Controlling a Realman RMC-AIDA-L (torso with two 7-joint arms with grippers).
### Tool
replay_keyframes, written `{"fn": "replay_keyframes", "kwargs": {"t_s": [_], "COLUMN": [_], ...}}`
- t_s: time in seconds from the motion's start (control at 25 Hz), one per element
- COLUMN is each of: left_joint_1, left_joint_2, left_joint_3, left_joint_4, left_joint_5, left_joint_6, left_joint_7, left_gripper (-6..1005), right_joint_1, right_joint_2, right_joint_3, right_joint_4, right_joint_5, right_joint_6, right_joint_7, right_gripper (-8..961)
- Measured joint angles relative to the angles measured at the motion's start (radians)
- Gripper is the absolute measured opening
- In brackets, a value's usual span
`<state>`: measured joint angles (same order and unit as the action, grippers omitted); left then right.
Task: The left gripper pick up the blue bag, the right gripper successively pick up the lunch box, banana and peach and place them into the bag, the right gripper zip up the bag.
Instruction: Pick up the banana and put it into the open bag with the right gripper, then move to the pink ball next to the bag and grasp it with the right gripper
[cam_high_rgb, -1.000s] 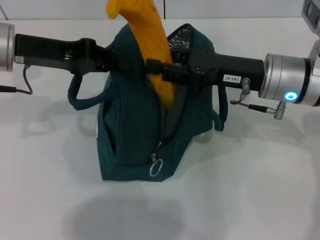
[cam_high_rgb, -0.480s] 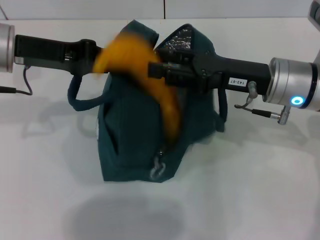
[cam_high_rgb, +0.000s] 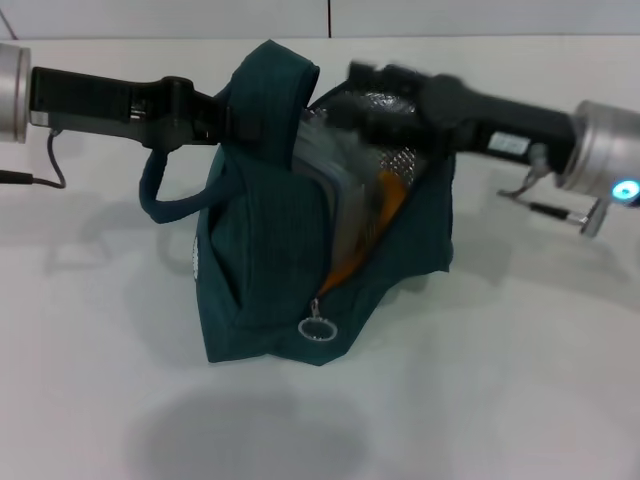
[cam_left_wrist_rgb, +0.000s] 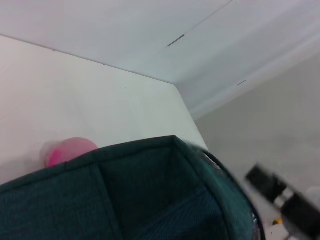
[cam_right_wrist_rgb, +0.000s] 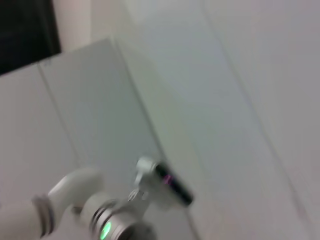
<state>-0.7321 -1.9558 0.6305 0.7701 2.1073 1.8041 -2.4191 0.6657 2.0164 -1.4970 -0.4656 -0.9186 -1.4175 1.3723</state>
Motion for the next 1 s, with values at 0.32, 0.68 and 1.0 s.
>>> {"fn": "replay_keyframes", "kwargs": {"t_s": [0.32,0.68,1.0], "left_joint_1": [0.001,0.005,-0.003], "left_joint_2": [-0.001,-0.001,-0.002], "left_joint_3": [0.0,-0.004,-0.001], "left_joint_4": [0.0,0.0,0.0], "left_joint_5": [0.0,-0.006,-0.006], "left_joint_6": [0.0,-0.002,-0.003], "left_joint_7": [-0.002,-0.003,0.001], "left_gripper": [38,38,37], "right_joint_1": [-0.146,-0.111,0.115], "right_joint_2": [-0.046,-0.055,0.005], "right_joint_3": [0.204,0.213,0.212], "right_joint_4": [-0.08,-0.055,0.131], "right_joint_5": [-0.007,-0.12,-0.313], "right_joint_6": [0.105,0.424,0.599], "right_joint_7": [-0.005,0.002,0.005], "right_gripper": [867,861,861]}}
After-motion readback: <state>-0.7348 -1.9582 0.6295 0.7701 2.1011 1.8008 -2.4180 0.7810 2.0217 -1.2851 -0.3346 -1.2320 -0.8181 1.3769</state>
